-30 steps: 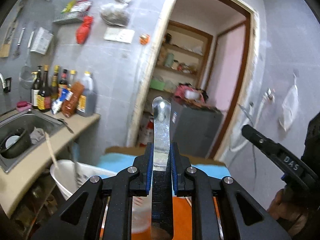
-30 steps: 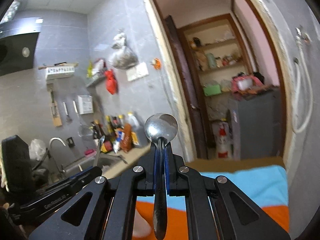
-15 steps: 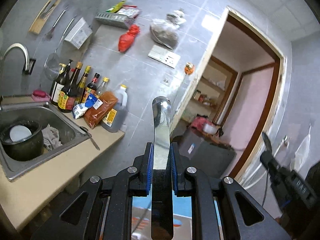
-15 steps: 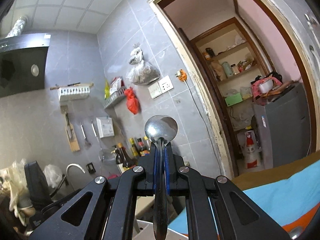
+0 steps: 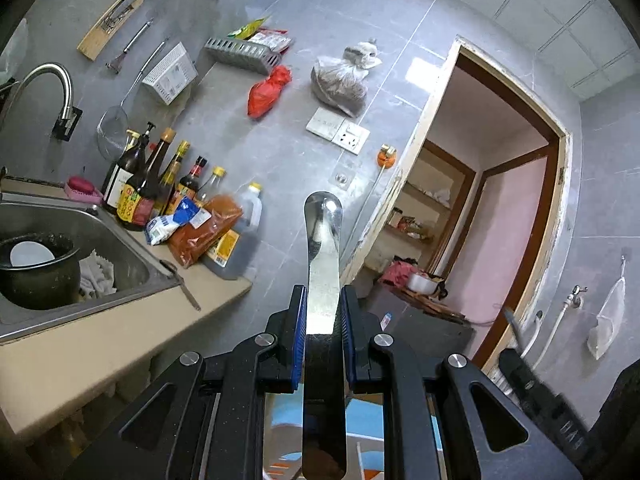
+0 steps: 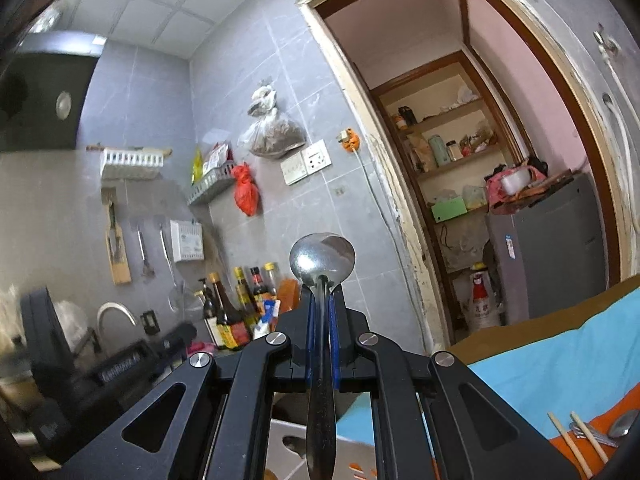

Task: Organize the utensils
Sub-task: 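Lift the knife and spoon with both tools over the white holder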

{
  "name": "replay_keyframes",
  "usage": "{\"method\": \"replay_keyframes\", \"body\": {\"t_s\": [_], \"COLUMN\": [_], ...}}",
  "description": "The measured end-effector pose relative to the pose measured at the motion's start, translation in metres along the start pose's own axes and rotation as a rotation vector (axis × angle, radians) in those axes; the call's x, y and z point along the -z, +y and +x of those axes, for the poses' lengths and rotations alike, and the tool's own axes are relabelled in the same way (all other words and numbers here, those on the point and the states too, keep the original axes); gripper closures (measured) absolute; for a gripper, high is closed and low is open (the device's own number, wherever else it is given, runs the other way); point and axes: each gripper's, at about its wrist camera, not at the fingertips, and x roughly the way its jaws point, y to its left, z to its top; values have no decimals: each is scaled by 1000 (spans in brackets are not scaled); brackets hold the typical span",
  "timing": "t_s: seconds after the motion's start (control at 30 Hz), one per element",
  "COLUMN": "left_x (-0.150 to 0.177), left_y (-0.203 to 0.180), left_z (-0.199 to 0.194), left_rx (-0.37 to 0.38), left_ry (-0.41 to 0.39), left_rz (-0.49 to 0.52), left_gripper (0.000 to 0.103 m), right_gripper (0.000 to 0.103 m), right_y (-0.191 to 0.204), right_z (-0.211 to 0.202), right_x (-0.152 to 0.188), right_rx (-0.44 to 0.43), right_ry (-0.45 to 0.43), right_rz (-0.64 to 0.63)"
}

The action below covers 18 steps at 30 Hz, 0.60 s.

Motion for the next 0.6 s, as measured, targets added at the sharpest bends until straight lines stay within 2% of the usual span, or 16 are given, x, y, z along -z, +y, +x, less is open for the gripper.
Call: {"method": "replay_keyframes", "body": {"t_s": [0.27, 0.6], "left_x": [6, 27], "left_y": [-10, -17], "left_z": [1, -3], "left_rx": [44, 9], "left_ry": [-24, -39], "left_rz": [78, 189], "left_gripper": [90, 90], "right_gripper": [98, 98], "right_y": [-1, -1], "right_z": [1, 0], "right_x": [12, 21], "right_rx": [-1, -20], "right_ry": [16, 34], "right_rz": [-26, -37]}}
